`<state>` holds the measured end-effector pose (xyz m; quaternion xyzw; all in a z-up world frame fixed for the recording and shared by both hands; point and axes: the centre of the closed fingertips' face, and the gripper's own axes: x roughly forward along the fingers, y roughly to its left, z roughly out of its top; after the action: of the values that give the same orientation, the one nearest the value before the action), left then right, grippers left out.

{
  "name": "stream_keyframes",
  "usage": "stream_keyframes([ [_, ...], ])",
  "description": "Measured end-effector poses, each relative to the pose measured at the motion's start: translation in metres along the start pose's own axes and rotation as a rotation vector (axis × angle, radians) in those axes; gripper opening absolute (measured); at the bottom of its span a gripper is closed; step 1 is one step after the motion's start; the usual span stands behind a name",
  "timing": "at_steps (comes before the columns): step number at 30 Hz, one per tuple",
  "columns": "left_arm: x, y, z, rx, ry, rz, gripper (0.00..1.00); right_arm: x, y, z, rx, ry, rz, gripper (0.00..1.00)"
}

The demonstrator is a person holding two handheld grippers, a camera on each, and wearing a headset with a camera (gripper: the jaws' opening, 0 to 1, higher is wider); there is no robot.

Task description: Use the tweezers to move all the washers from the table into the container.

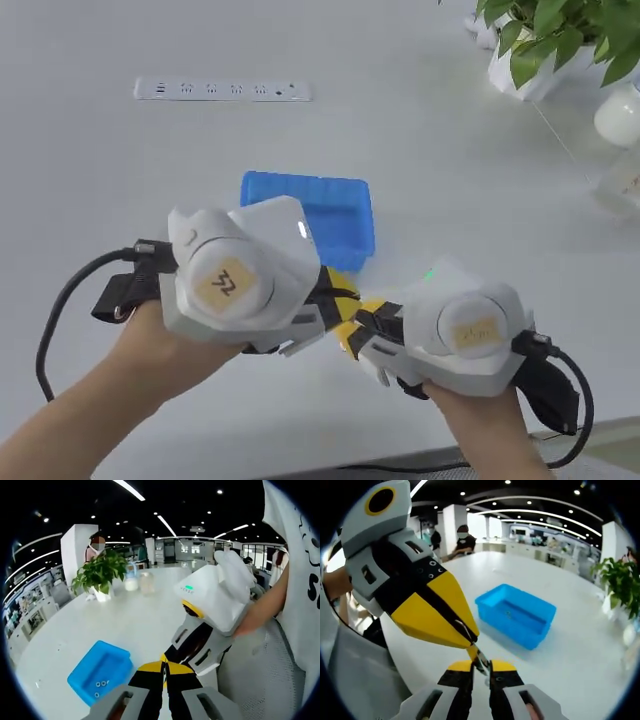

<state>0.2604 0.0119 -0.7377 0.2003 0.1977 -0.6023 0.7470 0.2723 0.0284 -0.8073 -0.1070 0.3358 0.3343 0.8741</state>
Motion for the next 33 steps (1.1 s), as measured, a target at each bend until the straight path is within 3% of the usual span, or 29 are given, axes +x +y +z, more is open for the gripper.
stream_keyframes([
  [8, 0.007, -0.005, -0.008, -0.017, 0.006, -0.016, 0.00, 0.004, -0.002, -0.012, 0.032, 0.026, 0.015, 0.08],
  [11, 0.010, -0.004, -0.010, -0.024, -0.001, -0.019, 0.00, 0.004, -0.004, -0.013, 0.010, 0.034, 0.009, 0.08],
  [17, 0.015, -0.007, -0.017, 0.011, 0.034, -0.017, 0.00, 0.011, -0.004, -0.020, 0.005, 0.050, 0.021, 0.09],
  [28, 0.019, -0.002, -0.016, -0.017, 0.017, -0.011, 0.00, 0.012, -0.007, -0.020, -0.002, 0.054, 0.021, 0.09],
  [33, 0.020, -0.003, -0.014, -0.017, 0.014, -0.013, 0.00, 0.015, -0.009, -0.022, -0.051, 0.070, 0.015, 0.08],
])
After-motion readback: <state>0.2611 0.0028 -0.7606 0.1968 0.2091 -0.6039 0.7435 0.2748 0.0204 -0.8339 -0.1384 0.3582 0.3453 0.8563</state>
